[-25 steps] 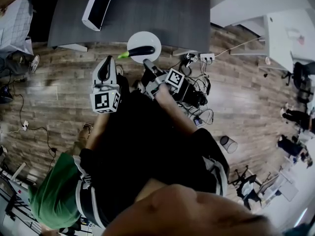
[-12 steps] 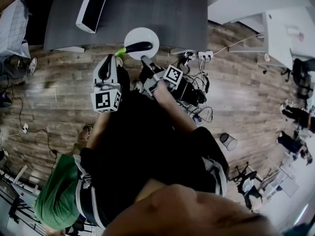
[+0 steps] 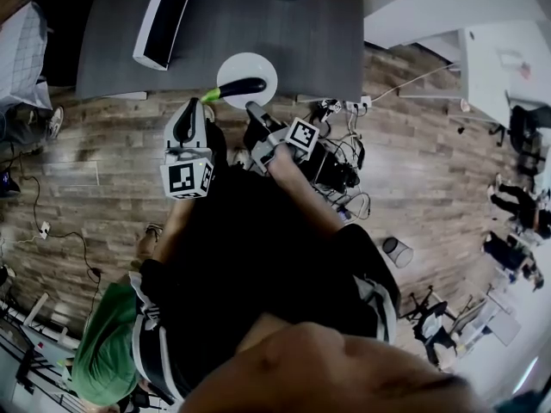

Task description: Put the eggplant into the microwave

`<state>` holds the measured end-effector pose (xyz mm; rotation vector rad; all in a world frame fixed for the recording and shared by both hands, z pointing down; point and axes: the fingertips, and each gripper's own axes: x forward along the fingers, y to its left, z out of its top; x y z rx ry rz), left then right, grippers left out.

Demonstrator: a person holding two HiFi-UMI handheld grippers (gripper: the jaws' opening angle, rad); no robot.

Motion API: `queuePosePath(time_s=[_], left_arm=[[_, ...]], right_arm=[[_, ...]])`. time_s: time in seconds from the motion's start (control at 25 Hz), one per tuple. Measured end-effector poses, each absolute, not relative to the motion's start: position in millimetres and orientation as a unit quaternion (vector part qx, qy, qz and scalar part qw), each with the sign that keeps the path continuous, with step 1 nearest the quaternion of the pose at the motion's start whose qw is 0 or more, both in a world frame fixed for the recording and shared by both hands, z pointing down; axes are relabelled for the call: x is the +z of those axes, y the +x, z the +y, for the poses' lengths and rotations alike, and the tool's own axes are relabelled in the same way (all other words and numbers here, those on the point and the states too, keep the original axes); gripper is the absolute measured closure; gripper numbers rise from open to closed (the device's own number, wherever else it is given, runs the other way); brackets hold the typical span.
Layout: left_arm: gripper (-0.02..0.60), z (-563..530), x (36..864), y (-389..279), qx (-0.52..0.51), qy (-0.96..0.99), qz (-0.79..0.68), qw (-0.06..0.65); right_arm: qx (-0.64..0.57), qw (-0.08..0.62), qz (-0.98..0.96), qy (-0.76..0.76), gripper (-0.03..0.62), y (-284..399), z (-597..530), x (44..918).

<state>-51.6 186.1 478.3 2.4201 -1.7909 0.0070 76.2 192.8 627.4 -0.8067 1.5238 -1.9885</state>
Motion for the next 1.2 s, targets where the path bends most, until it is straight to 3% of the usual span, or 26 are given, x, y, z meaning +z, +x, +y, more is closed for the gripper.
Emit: queuePosePath(time_s=[1.2], left_arm=[[0.54, -7, 467, -93, 0.0, 0.849, -0.521, 0.088]], right_arm=[[-0.716, 0.28, 0.546, -0.333, 0.554, 24, 26, 630]])
